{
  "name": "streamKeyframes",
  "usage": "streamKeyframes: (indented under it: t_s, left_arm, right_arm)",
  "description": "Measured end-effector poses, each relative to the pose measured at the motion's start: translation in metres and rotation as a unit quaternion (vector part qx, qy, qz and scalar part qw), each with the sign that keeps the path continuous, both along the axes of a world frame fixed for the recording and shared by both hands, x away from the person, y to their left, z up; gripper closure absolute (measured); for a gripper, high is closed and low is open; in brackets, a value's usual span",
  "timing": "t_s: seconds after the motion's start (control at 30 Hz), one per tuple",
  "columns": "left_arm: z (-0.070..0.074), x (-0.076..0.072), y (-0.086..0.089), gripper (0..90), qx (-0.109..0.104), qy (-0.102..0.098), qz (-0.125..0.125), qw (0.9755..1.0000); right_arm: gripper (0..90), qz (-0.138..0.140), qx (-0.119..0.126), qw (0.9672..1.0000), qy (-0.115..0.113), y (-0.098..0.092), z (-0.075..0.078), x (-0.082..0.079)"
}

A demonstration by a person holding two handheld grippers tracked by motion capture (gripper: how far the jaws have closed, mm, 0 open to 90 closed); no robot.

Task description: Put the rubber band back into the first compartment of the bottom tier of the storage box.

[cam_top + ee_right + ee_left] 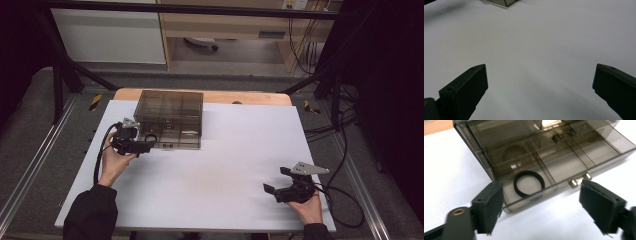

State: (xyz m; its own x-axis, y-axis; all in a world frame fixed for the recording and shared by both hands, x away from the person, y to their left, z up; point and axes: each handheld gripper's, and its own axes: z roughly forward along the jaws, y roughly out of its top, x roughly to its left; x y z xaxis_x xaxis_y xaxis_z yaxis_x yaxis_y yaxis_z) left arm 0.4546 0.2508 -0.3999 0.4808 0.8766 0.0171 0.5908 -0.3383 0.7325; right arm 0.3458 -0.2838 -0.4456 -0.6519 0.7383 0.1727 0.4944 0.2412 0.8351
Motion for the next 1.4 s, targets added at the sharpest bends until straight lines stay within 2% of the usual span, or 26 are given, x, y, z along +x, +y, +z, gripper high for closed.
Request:
streamKeyframes:
  t_s: [0.13,0.27,0.63,0.83,1.2,1.4]
  left_arm:
    - [0.001,-0.009,0.002,10.9,-0.003,-0.011,-0.005,0.9999]
    - [0.002,-0.016,0.003,5.3,-0.002,-0.008,-0.014,0.9999]
    - [-0.006,-0.038,0.003,4.8,0.011,-0.019,-0.026,0.9994]
    - [-0.008,-0.054,0.001,4.8,0.007,-0.032,-0.044,0.9985]
    - [-0.018,-0.077,0.006,4.8,-0.007,-0.036,-0.055,0.9978]
    - [-0.026,-0.088,0.013,4.8,-0.007,-0.035,-0.058,0.9977]
  right_arm:
    - [0.6,0.000,0.000,1.0000,0.000,0.000,0.000,0.000]
    - [0.6,0.000,0.000,1.0000,0.000,0.000,0.000,0.000]
    - [0.6,0.000,0.000,1.0000,0.000,0.000,0.000,0.000]
    - [0.6,-0.001,0.001,1.0000,0.001,0.000,0.000,0.000]
    - [0.6,-0.001,0.001,1.0000,0.002,0.000,0.000,0.000]
    - [0.6,0.000,0.001,1.0000,0.003,0.000,0.000,0.000]
